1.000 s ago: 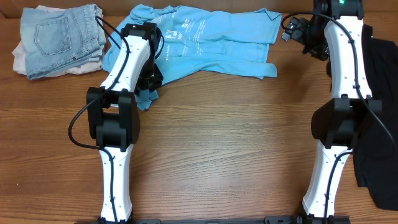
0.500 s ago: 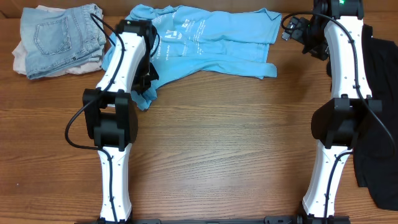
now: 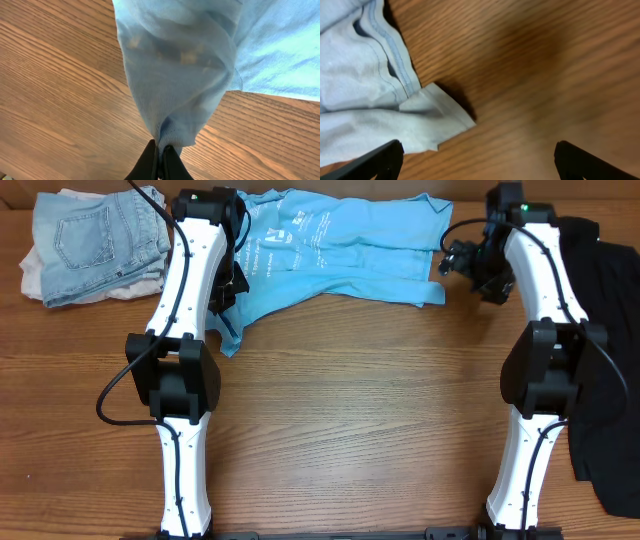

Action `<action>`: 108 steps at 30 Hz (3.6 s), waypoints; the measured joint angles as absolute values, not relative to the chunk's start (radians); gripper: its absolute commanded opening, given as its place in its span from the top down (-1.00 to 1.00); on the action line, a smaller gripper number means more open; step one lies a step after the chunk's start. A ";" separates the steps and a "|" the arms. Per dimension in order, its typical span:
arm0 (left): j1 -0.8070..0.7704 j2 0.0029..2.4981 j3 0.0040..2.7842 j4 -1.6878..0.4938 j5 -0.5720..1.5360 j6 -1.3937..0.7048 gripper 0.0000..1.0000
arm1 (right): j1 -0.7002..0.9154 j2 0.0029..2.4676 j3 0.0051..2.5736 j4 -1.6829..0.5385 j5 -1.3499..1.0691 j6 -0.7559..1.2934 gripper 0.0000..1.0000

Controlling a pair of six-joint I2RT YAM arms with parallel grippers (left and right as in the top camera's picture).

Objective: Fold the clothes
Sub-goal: 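Grasp the t-shirt's right hem corner with the right gripper, then lift and pull the t-shirt toward the front with both grippers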

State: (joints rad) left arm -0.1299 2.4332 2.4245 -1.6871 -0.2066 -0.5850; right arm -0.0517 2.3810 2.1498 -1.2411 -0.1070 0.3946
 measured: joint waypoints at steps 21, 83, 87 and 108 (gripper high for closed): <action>-0.130 2.433 2.424 -1.687 -0.207 -0.546 0.91 | -0.042 2.366 1.925 -1.009 -0.187 0.392 -0.17; -0.130 1.811 2.449 -1.688 -0.197 -0.488 0.92 | -0.091 2.363 2.716 -1.694 -0.165 0.362 0.92; -0.130 1.718 2.326 -1.686 -0.189 -0.480 0.92 | -0.091 2.291 2.647 -1.694 -0.158 0.354 0.92; -0.130 1.582 1.750 -1.687 -0.193 -0.547 0.91 | -0.128 1.982 2.028 -1.689 0.052 0.395 0.92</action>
State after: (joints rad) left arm -0.1299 1.5818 1.7504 -1.6875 -0.1928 -0.5468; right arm -0.1276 1.9820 2.0285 -1.6894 0.0517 0.3946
